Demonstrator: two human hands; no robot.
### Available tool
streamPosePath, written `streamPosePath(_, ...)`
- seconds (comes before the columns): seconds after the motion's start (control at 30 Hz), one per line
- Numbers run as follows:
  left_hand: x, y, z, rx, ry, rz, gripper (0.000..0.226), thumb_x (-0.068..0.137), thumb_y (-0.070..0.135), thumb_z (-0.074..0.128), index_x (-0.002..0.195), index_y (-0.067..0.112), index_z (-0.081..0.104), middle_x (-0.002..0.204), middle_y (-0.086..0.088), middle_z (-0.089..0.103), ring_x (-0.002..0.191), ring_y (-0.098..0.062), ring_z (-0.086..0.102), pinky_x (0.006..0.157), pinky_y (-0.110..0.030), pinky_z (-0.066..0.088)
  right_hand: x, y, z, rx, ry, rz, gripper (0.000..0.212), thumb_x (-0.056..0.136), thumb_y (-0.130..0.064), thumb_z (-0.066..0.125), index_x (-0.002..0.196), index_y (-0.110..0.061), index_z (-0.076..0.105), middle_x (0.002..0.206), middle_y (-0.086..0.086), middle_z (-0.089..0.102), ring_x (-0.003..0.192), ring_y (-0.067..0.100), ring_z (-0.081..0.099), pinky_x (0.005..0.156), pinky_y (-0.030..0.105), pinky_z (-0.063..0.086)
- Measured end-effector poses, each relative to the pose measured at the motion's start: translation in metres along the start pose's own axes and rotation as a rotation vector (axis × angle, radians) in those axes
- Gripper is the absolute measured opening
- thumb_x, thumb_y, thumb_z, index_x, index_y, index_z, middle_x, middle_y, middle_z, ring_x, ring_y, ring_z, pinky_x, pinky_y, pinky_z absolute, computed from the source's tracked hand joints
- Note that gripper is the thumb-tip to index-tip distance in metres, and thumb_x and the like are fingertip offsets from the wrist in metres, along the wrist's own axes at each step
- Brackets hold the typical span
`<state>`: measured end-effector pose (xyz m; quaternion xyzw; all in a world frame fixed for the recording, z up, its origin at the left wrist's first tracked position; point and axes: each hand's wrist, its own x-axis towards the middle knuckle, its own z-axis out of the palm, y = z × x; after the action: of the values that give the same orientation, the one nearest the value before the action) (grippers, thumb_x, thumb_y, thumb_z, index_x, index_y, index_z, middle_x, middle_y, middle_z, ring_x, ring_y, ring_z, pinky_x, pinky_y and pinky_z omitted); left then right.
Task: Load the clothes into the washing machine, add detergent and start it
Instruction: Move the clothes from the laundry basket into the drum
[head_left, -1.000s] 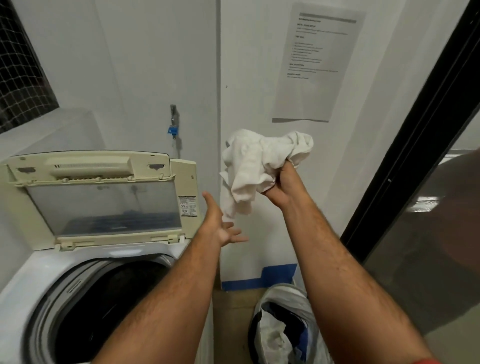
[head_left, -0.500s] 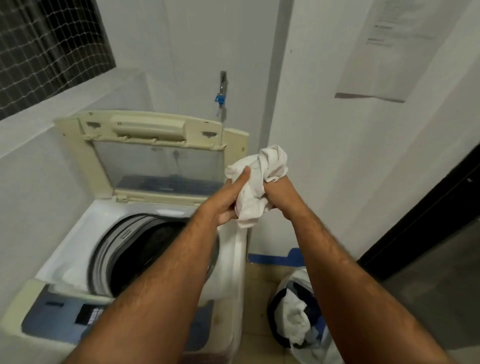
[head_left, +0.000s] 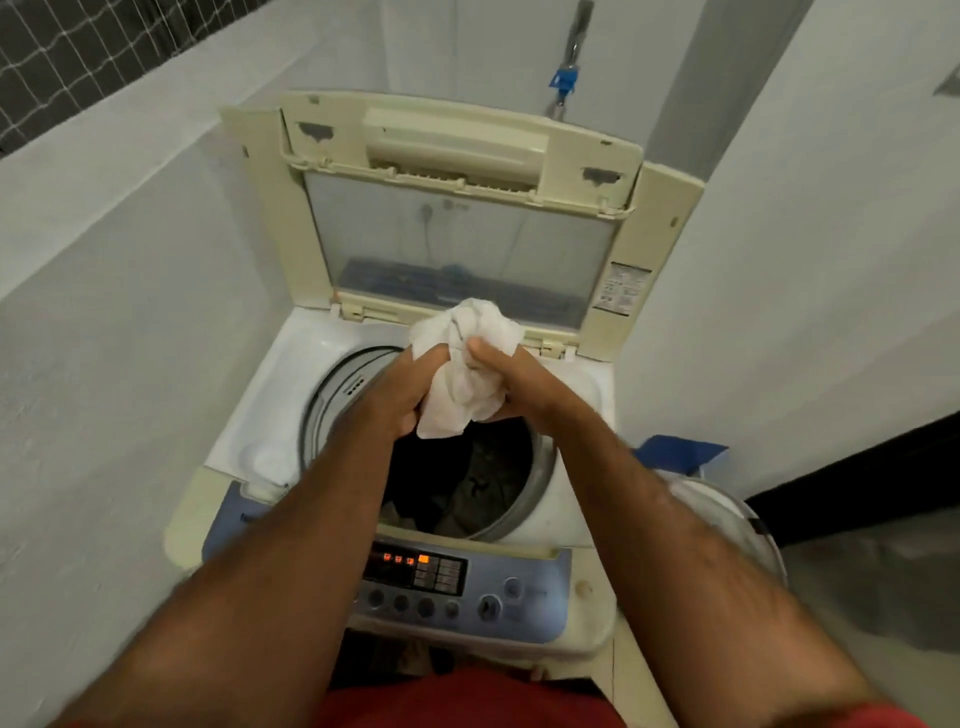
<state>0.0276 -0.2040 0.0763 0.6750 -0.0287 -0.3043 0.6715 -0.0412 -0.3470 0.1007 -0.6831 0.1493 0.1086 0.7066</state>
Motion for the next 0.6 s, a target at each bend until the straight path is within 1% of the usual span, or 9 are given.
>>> streamPosePath(0.07, 0.004, -0.011, -0.009, 0.025, 0.044, -0.017, 0.032, 0.096, 0.035, 0.052, 0.116, 0.011, 0.064, 0.106, -0.010, 0.070, 0.084, -0.011, 0.067, 0.065, -0.021, 0.056, 0.010, 0.018, 0.010, 0.101, 0.080, 0.027, 0.046, 0.091, -0.060, 0.054, 0.126, -0.029, 0.060, 0.119, 0.003, 0.069, 0.110, 0.023, 0.067, 0.088, 0.048, 0.058)
streamPosePath(0.1, 0.006, -0.015, -0.013, 0.037, 0.037, -0.048, 0.032, 0.095, 0.036, 0.054, 0.116, 0.015, 0.065, 0.110, -0.009, 0.070, 0.090, -0.014, 0.067, 0.069, -0.025, 0.057, 0.017, 0.028, 0.016, 0.127, 0.132, 0.030, 0.046, 0.094, -0.057, 0.051, 0.128, -0.027, 0.059, 0.121, 0.004, 0.069, 0.111, 0.023, 0.066, 0.086, 0.044, 0.058)
streamPosePath(0.17, 0.013, -0.023, -0.021, 0.069, -0.027, -0.145, 0.025, 0.094, 0.039, 0.055, 0.108, 0.023, 0.067, 0.108, -0.005, 0.071, 0.097, -0.017, 0.067, 0.082, -0.034, 0.056, 0.030, 0.046, 0.025, 0.171, 0.225, 0.055, 0.046, 0.095, -0.048, 0.055, 0.131, -0.020, 0.058, 0.123, 0.008, 0.068, 0.113, 0.026, 0.065, 0.083, 0.039, 0.058)
streamPosePath(0.23, 0.018, -0.031, -0.028, 0.104, -0.081, -0.250, 0.021, 0.095, 0.041, 0.052, 0.101, 0.027, 0.066, 0.102, -0.002, 0.070, 0.095, -0.016, 0.065, 0.080, -0.033, 0.054, 0.040, 0.061, 0.028, 0.209, 0.277, 0.090, 0.043, 0.093, -0.039, 0.062, 0.130, -0.017, 0.059, 0.121, 0.010, 0.069, 0.112, 0.027, 0.066, 0.087, 0.042, 0.057)
streamPosePath(0.3, 0.028, -0.046, -0.035, 0.123, -0.106, -0.349, 0.029, 0.095, 0.043, 0.049, 0.109, 0.023, 0.064, 0.105, -0.004, 0.069, 0.096, -0.019, 0.064, 0.078, -0.033, 0.053, 0.049, 0.075, 0.029, 0.188, 0.292, 0.147, 0.039, 0.090, -0.032, 0.067, 0.126, -0.018, 0.062, 0.117, 0.009, 0.071, 0.107, 0.028, 0.068, 0.087, 0.046, 0.057)
streamPosePath(0.4, 0.043, -0.073, -0.043, 0.153, -0.071, -0.494, 0.040, 0.095, 0.042, 0.049, 0.121, 0.013, 0.061, 0.115, -0.012, 0.066, 0.103, -0.026, 0.063, 0.089, -0.039, 0.053, 0.059, 0.098, 0.032, 0.154, 0.314, 0.264, 0.046, 0.080, -0.037, 0.074, 0.122, -0.022, 0.064, 0.113, 0.009, 0.072, 0.103, 0.032, 0.069, 0.082, 0.055, 0.058)
streamPosePath(0.5, 0.051, -0.095, -0.046, 0.212, -0.024, -0.616, 0.049, 0.095, 0.044, 0.048, 0.125, 0.006, 0.058, 0.123, -0.017, 0.062, 0.112, -0.032, 0.058, 0.094, -0.040, 0.048, 0.069, 0.122, 0.035, 0.138, 0.308, 0.356, 0.041, 0.084, -0.035, 0.071, 0.121, -0.021, 0.064, 0.112, 0.010, 0.072, 0.101, 0.030, 0.070, 0.079, 0.051, 0.060)
streamPosePath(0.57, 0.054, -0.116, -0.050, 0.227, -0.023, -0.649, 0.058, 0.093, 0.049, 0.047, 0.133, 0.007, 0.052, 0.133, -0.015, 0.056, 0.119, -0.032, 0.053, 0.102, -0.041, 0.044, 0.073, 0.133, 0.040, 0.132, 0.302, 0.393, 0.035, 0.089, -0.031, 0.068, 0.121, -0.017, 0.064, 0.111, 0.012, 0.072, 0.100, 0.030, 0.070, 0.079, 0.048, 0.060)
streamPosePath(0.6, 0.057, -0.129, -0.053, 0.225, -0.020, -0.670, 0.061, 0.091, 0.051, 0.048, 0.135, 0.008, 0.051, 0.135, -0.013, 0.054, 0.121, -0.032, 0.052, 0.104, -0.043, 0.042, 0.074, 0.139, 0.043, 0.117, 0.305, 0.413, 0.034, 0.089, -0.029, 0.068, 0.120, -0.015, 0.064, 0.111, 0.013, 0.072, 0.100, 0.031, 0.070, 0.081, 0.050, 0.059)
